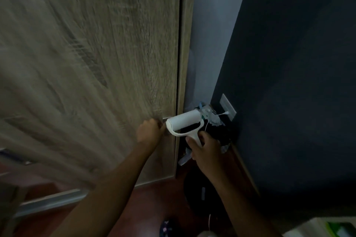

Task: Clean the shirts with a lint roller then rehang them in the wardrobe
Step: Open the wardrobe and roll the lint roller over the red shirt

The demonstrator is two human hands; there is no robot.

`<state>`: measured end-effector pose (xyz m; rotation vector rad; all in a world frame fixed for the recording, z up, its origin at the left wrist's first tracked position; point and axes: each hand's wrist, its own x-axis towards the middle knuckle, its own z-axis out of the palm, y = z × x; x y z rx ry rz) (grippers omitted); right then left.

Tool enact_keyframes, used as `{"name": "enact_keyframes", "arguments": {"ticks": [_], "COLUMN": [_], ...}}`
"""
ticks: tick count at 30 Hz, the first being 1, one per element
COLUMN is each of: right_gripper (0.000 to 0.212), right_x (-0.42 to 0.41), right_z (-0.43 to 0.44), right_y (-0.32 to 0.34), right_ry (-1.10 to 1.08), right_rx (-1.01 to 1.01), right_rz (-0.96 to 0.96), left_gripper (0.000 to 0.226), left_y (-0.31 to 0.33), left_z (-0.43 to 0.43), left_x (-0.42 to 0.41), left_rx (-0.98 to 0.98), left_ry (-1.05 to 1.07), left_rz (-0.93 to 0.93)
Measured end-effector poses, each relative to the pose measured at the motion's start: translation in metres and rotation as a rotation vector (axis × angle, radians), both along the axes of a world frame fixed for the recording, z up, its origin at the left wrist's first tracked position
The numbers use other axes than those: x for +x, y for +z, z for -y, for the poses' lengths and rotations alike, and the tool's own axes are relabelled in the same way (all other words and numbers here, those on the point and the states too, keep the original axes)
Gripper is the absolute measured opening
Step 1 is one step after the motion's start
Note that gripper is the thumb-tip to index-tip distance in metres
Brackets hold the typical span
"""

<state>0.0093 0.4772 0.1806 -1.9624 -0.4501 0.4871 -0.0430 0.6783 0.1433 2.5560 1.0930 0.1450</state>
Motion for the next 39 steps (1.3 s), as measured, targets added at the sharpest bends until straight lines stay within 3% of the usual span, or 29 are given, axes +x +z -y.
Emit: {"name": "enact_keyframes", "arguments": {"ticks": [12,21,26,29,31,34,39], "right_gripper": [0.012,0.015,0.016,0.018,0.018,0.016,0.018], "right_x": [0.0,-0.01,-0.018,-0.027,-0.033,-0.05,-0.071], "right_z": [-0.03,-0.054,-0.07,-0.085,-0.098,-0.122,-0.159], "right_y": [0.019,0.027,0.034,0.04,0.044,0.055,0.074], "right_ry": [0.118,0.348,0.433,0.471,0.5,0.58,0.652], "right_rx": [0.162,0.233,0.266,0.298,0.307,0.328,0.343], "right_rz": [-0.075,-0.086,-0.09,-0.111,-0.123,-0.132,-0.137], "left_gripper": [0.042,0.041,0.036,0.032,0.042,0.081,0.106], "left_y": [-0.003,0.012,0.018,0.043,0.064,0.107,0.159], "left_z": [-0.001,-0.027,-0.05,-0.056,-0.064,-0.083,-0.138], "left_x": [-0.011,-0.066,-0.118,-0.145,-0.154,-0.171,-0.195], "left_rx": [0.086,0.061,0.059,0.194,0.327,0.443,0.53], "left_ry": [0.162,0.465,0.694,0.755,0.745,0.708,0.712], "left_rz": [-0.013,-0.07,0.059,0.233,0.423,0.656,0.72]}}
